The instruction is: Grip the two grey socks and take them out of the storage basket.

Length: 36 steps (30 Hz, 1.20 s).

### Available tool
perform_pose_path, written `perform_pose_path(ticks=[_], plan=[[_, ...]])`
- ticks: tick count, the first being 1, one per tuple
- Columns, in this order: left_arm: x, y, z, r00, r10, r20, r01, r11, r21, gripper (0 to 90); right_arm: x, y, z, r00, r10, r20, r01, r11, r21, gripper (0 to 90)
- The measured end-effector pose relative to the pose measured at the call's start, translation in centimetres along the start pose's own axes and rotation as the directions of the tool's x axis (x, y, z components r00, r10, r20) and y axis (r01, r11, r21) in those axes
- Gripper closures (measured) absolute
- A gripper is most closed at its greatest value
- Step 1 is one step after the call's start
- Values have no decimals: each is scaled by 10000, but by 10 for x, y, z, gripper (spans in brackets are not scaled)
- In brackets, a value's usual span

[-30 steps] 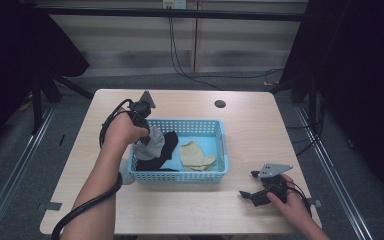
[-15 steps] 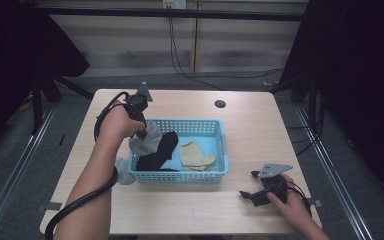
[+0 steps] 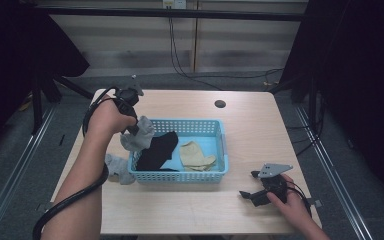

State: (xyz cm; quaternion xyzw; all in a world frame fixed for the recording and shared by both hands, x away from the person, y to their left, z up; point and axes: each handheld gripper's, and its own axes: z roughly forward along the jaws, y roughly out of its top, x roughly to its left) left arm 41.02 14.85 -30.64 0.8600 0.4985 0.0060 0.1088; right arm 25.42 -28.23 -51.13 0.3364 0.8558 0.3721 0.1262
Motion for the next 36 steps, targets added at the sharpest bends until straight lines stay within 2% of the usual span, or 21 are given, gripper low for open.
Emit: perform_pose_path(ticks=[5, 13, 15, 18, 27, 30, 33, 36], plan=[[9, -7, -6, 9995, -301, -5, 301, 9995, -75, 881, 0, 0, 0, 10000, 0, -1, 0, 10000, -1, 117], [18, -14, -17, 9988, -469, -155, 467, 9988, -166, 882, 0, 0, 0, 10000, -5, 18, 5, 10000, 12, 117], [21, -15, -20, 9991, -358, -214, 354, 9992, -166, 882, 0, 0, 0, 10000, -1, -2, 1, 10000, 1, 117], [25, -19, -22, 9982, -570, -207, 565, 9982, -209, 882, 0, 0, 0, 10000, -5, 15, 5, 10000, 13, 117], [40, -32, -20, 9962, -837, -239, 833, 9964, -156, 882, 0, 0, 0, 10000, -4, 20, 4, 10000, 14, 117], [45, -37, -18, 9942, -1034, -279, 1027, 9944, -235, 882, 0, 0, 0, 10000, -3, -1, 3, 10000, 3, 117], [49, -40, -15, 9940, -1043, -328, 1037, 9944, -202, 882, 0, 0, 0, 10000, -3, 17, 3, 10000, 17, 117], [54, -45, -9, 9917, -1250, -288, 1244, 9920, -224, 881, 0, 0, 0, 10000, -2, 7, 2, 10000, 14, 117]])
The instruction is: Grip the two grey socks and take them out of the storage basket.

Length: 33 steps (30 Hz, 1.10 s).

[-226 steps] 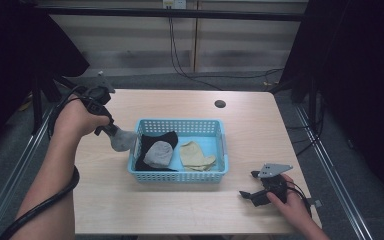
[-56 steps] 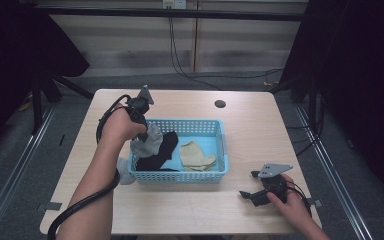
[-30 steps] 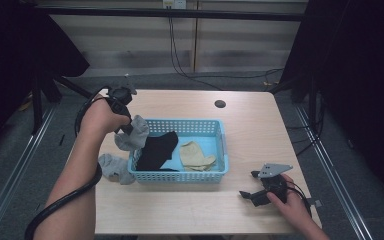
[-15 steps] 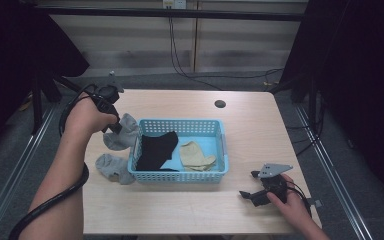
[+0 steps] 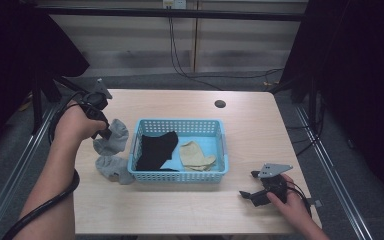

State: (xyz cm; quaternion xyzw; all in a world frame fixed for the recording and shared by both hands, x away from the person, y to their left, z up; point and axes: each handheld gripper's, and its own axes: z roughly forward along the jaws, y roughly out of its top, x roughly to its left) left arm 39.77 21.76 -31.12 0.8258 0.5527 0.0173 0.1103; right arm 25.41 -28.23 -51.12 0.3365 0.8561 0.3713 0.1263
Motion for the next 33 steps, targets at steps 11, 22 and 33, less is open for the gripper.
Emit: perform_pose_path(ticks=[11, 22, 33], plan=[[12, -10, 23, 9991, -423, -7, 423, 9989, 220, 881, 0, 0, 0, 10000, 1, 4, -1, 10000, -17, 117], [12, -10, 47, 9992, -374, 102, 371, 9988, 310, 880, 0, 0, 0, 10000, 2, 10, -2, 10000, -15, 117], [8, -10, 56, 9998, -197, 60, 195, 9995, 252, 872, 0, 0, 0, 10000, 18, -3, -18, 10000, -30, 117]])
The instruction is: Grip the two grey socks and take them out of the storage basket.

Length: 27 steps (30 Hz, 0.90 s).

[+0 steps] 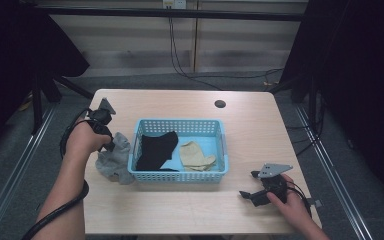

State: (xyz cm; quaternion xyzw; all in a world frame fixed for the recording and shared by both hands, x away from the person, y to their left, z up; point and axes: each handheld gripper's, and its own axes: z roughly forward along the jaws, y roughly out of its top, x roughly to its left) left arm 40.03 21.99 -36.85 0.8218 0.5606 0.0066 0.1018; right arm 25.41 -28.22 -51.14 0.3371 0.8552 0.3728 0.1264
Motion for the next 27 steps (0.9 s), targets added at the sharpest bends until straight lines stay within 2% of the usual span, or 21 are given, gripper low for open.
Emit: perform_pose_path(ticks=[6, 13, 19, 22, 23, 24, 27], plan=[[-1, 0, 2, 9998, 135, -119, -137, 9997, -185, 838, 0, 0, 0, 10000, -21, 13, 21, 10000, 6, 117], [-3, -1, 1, 9980, 374, -514, -393, 9986, -363, 657, 0, 0, 0, 10000, -22, 19, 22, 10000, 7, 117], [-3, -10, -1, 9983, 370, -443, -386, 9986, -364, 514, 0, 0, 0, 10000, -21, 14, 21, 10000, 7, 117], [-2, -17, -3, 9991, 256, -343, -274, 9982, -533, 460, 0, 0, 0, 10000, -20, 19, 20, 10000, 3, 117], [0, -20, -3, 9988, 335, -356, -355, 9978, -562, 440, 0, 0, 0, 10000, -21, 16, 21, 10000, 2, 117], [0, -22, -1, 9992, 220, -329, -240, 9977, -634, 419, 0, 0, 0, 10000, -23, 19, 23, 10000, 4, 117], [1, -31, 2, 9991, 320, -285, -342, 9964, -775, 388, 0, 0, 0, 10000, 28, 6, -28, 10000, 33, 117]])
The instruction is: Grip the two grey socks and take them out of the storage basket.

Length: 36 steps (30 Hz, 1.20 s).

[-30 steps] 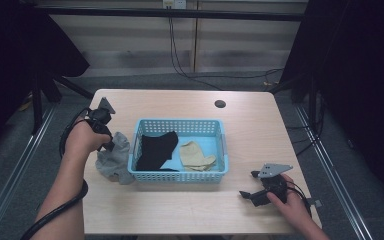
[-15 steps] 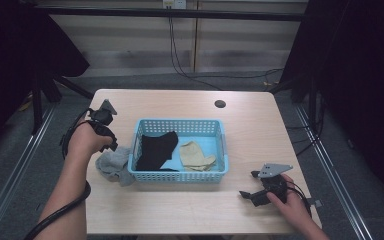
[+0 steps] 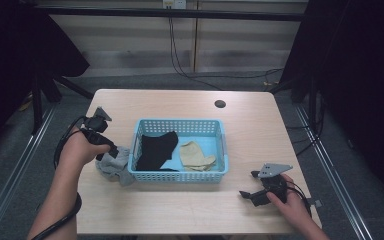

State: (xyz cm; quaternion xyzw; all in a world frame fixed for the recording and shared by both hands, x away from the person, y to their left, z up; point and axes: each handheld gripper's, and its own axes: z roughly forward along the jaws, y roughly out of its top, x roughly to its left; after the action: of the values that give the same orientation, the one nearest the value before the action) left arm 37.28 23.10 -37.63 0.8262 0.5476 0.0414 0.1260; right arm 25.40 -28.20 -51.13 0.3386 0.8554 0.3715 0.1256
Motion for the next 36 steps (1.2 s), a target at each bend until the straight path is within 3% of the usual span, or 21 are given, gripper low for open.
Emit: perform_pose_path(ticks=[11, 16, 21, 23, 26, 29, 36], plan=[[4, -32, 15, 9997, 140, 212, -125, 9976, -684, 315, 0, 0, 0, 10000, -39, 9, 38, 10000, 28, 117], [3, -49, 25, 9991, 283, 313, -243, 9923, -1218, 298, 0, 0, 0, 10000, -35, 8, 35, 10000, 24, 117], [-2, -68, 38, 9956, 878, 327, -799, 9781, -1923, 270, 0, 0, 0, 10000, -38, -1, 38, 10000, 24, 117], [-2, -74, 43, 9955, 885, 328, -796, 9738, -2129, 269, 0, 0, 0, 10000, -35, 8, 35, 10000, 27, 117], [-5, -85, 52, 9921, 1241, 185, -1140, 9531, -2805, 266, 0, 0, 0, 10000, -37, 8, 37, 10000, 25, 117], [-8, -96, 60, 9893, 1451, 150, -1332, 9404, -3129, 257, 0, 0, 0, 10000, -38, -3, 38, 10000, 23, 117], [-7, -116, 81, 9824, 1864, -96, -1786, 9239, -3384, 245, 0, 0, 0, 10000, -36, 10, 36, 10000, 26, 117]])
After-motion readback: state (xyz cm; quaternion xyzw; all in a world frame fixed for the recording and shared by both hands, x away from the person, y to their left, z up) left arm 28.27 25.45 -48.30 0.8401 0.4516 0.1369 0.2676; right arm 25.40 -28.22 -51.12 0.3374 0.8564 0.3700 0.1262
